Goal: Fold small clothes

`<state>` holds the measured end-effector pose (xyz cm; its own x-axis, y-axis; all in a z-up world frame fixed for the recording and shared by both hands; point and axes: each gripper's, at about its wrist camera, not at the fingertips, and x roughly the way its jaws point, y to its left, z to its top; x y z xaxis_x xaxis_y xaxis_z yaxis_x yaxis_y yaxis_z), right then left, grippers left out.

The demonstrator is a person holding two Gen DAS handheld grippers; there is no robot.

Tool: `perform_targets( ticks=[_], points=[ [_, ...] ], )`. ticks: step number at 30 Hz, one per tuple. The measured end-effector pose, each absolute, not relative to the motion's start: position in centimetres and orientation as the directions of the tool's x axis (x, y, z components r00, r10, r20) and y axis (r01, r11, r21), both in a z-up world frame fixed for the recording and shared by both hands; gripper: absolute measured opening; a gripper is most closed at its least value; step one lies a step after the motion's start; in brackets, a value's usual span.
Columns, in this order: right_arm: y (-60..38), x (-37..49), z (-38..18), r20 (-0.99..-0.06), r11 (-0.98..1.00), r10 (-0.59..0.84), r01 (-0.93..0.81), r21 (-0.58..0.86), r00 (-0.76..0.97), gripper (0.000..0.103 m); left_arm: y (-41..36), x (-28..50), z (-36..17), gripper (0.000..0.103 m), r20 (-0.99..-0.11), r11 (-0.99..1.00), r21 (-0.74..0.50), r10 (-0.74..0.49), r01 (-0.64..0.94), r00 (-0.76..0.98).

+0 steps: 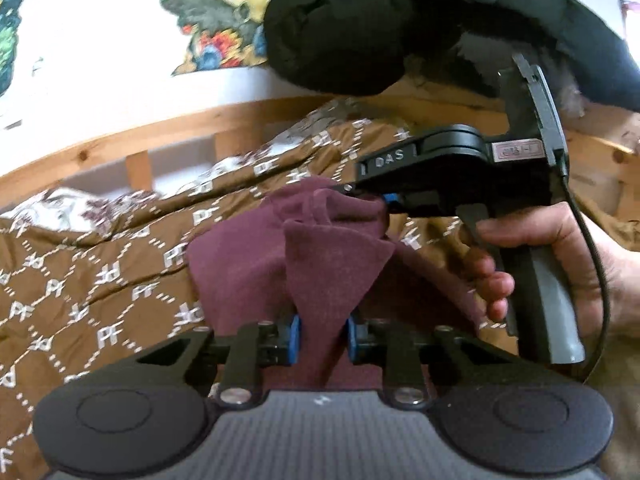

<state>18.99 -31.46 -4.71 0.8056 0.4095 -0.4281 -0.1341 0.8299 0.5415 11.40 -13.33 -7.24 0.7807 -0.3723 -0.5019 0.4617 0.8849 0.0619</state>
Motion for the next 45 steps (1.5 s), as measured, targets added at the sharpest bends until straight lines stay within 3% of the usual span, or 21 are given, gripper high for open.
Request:
perform_targets(
  ticks=[6, 14, 15, 17, 19, 22, 26, 27, 29, 33, 35, 38, 45],
  points=[
    [-33.7, 17.6, -2.6, -0.416, 0.887, 0.306, -0.099, 0.451, 0.856, 0.017, -17.0, 11.0, -7.2, 0.024, -0.489, 0.842, 0.087, -0.429, 0.532, 0.759],
    [-37.0, 17.7, -4.3, -0.524, 0.893, 0.225, 0.041, 0.448, 0.821, 0.018, -18.4, 11.5, -8.6, 0.032, -0.546, 0.827, 0.045, -0.449, 0.561, 0.707],
    [-37.0, 17.9, -4.5, -0.541, 0.897, 0.219, 0.051, 0.440, 0.812, 0.018, -18.1, 11.6, -8.6, 0.035, -0.546, 0.828, 0.028, -0.457, 0.560, 0.702],
    [-36.7, 18.0, -4.8, -0.555, 0.905, 0.212, 0.053, 0.422, 0.804, 0.018, -17.2, 11.6, -8.5, 0.061, -0.538, 0.829, -0.014, -0.478, 0.559, 0.694],
    [-36.5, 18.0, -4.9, -0.560, 0.915, 0.203, 0.048, 0.401, 0.803, 0.018, -16.2, 11.5, -8.1, 0.077, -0.514, 0.835, -0.053, -0.493, 0.548, 0.702],
    [-36.4, 17.8, -5.1, -0.569, 0.925, 0.194, 0.045, 0.378, 0.799, 0.019, -14.9, 11.5, -7.5, 0.091, -0.489, 0.832, -0.132, -0.528, 0.539, 0.695],
    [-36.7, 17.5, -5.1, -0.582, 0.924, 0.163, 0.083, 0.373, 0.796, 0.032, -12.6, 12.3, -7.1, 0.102, -0.475, 0.852, -0.246, -0.522, 0.463, 0.708],
    [-37.0, 17.4, -5.0, -0.581, 0.918, 0.161, 0.096, 0.386, 0.797, 0.039, -12.0, 12.7, -7.1, 0.102, -0.477, 0.855, -0.277, -0.519, 0.439, 0.710],
    [-37.6, 16.8, -4.9, -0.568, 0.892, 0.179, 0.110, 0.438, 0.803, 0.069, -10.7, 13.6, -7.2, 0.102, -0.490, 0.860, -0.343, -0.506, 0.377, 0.709],
    [-38.1, 15.4, -4.3, -0.541, 0.851, 0.233, 0.099, 0.516, 0.808, 0.088, -8.1, 15.6, -8.1, 0.102, -0.531, 0.859, -0.456, -0.474, 0.235, 0.702],
    [-37.7, 14.7, -4.0, -0.545, 0.848, 0.255, 0.086, 0.523, 0.799, 0.103, -6.9, 16.2, -8.6, 0.102, -0.553, 0.850, -0.493, -0.470, 0.185, 0.688],
    [-36.3, 13.8, -3.9, -0.596, 0.875, 0.262, 0.074, 0.479, 0.759, 0.102, -6.0, 16.8, -9.3, 0.102, -0.584, 0.849, -0.510, -0.463, 0.143, 0.666],
    [-34.5, 14.2, -5.5, -0.807, 0.936, 0.122, 0.205, 0.288, 0.578, 0.102, -6.4, 16.9, -10.7, 0.102, -0.672, 0.882, -0.458, -0.424, 0.110, 0.607]
  ],
)
